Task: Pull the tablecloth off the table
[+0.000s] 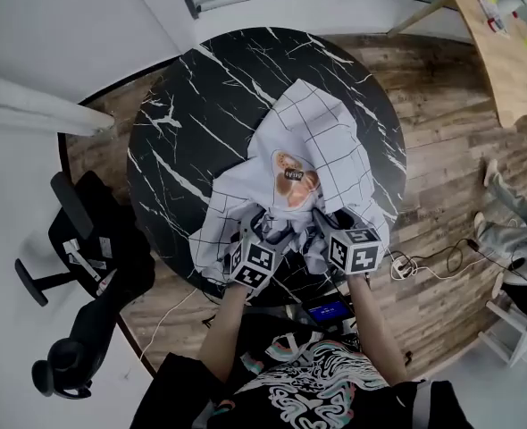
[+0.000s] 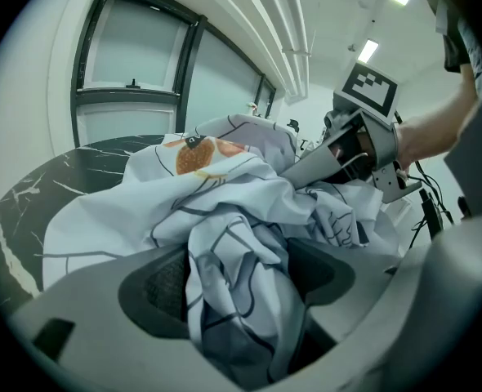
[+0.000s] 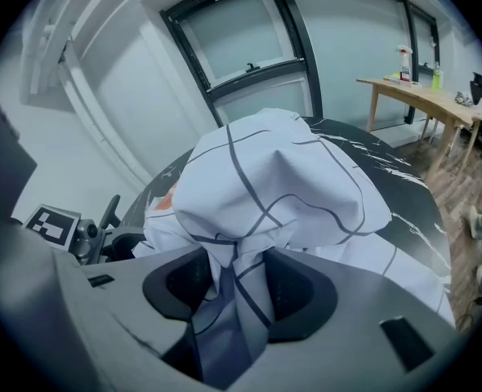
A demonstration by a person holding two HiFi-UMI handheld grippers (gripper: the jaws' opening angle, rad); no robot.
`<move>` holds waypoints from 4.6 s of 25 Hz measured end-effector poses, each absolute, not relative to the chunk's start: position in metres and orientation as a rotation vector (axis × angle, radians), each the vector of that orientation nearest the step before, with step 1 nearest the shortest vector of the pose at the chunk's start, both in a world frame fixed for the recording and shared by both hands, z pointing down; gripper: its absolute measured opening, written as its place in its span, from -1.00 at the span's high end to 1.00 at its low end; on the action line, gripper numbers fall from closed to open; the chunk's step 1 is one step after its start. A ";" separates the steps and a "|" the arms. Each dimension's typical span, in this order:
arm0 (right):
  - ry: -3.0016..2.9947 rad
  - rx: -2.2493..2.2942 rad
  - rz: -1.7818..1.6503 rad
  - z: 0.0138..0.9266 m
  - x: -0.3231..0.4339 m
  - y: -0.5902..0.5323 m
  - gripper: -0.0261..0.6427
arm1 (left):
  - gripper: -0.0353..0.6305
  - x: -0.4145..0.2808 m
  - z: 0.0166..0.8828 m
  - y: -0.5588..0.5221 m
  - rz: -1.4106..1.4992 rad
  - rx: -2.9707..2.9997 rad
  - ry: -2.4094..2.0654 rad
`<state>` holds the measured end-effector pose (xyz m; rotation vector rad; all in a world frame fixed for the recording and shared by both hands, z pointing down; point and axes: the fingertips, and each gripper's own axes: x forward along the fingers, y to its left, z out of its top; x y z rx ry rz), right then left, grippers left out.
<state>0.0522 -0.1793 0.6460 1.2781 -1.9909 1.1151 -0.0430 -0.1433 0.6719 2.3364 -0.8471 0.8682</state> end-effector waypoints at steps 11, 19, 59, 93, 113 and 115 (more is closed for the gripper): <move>-2.012 1.269 1.053 0.647 0.052 -0.180 0.45 | -0.04 -0.039 0.671 -0.145 0.856 2.327 -0.832; -2.011 1.255 1.015 0.648 0.051 -0.179 0.52 | 0.16 -0.035 0.670 -0.148 0.849 2.313 -0.838; -2.010 1.296 0.920 0.642 0.049 -0.179 0.72 | 0.47 -0.025 0.663 -0.153 0.828 2.302 -0.889; -2.108 1.256 0.880 0.620 0.040 -0.177 0.76 | 0.62 -0.015 0.646 -0.156 0.784 2.360 -0.961; -2.145 1.246 0.857 0.605 0.039 -0.174 0.76 | 0.65 -0.009 0.631 -0.157 0.766 2.397 -1.014; -2.150 1.248 0.851 0.602 0.040 -0.173 0.76 | 0.66 -0.008 0.628 -0.157 0.763 2.401 -1.020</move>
